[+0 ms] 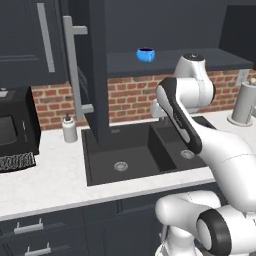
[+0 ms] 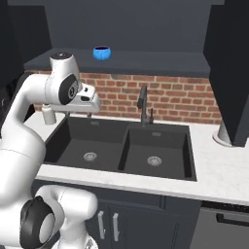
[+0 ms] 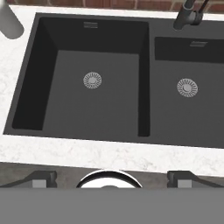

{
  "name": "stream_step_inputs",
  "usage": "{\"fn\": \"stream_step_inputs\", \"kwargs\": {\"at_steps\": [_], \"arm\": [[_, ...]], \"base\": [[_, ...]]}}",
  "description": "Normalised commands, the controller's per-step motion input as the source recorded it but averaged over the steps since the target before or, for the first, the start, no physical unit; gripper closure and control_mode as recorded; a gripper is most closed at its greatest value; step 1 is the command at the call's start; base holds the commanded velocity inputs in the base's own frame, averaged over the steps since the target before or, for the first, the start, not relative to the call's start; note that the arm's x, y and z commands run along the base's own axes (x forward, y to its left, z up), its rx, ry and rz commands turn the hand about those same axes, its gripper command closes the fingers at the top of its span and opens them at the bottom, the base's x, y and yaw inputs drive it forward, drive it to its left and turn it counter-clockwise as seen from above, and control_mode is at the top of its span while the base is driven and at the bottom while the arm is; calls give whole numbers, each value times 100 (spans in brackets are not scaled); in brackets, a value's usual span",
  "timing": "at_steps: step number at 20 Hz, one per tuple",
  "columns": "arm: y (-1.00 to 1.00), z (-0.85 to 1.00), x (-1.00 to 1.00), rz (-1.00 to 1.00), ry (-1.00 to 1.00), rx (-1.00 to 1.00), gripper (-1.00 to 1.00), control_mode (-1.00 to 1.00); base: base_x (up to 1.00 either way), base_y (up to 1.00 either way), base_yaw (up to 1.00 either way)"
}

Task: Gather all objects into one cabinet and sort the glasses and bowls to opposite sides.

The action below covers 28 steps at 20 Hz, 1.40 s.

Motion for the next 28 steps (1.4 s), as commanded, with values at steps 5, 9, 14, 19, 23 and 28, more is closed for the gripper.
{"fn": "stream_step_inputs", "kwargs": {"at_steps": [5, 9, 14, 19, 23, 28], "arm": [[0, 0, 0, 0, 0, 0, -100, 100], [0, 0, 0, 0, 0, 0, -100, 100], [0, 0, 0, 0, 0, 0, -100, 100], [0, 0, 0, 0, 0, 0, -100, 100], [0, 0, 0, 0, 0, 0, -100, 100], [0, 0, 0, 0, 0, 0, -100, -100]], "base": [[2, 9, 0], [13, 0, 0], [37, 0, 0], [30, 1, 0], [0, 0, 0], [0, 0, 0]]}}
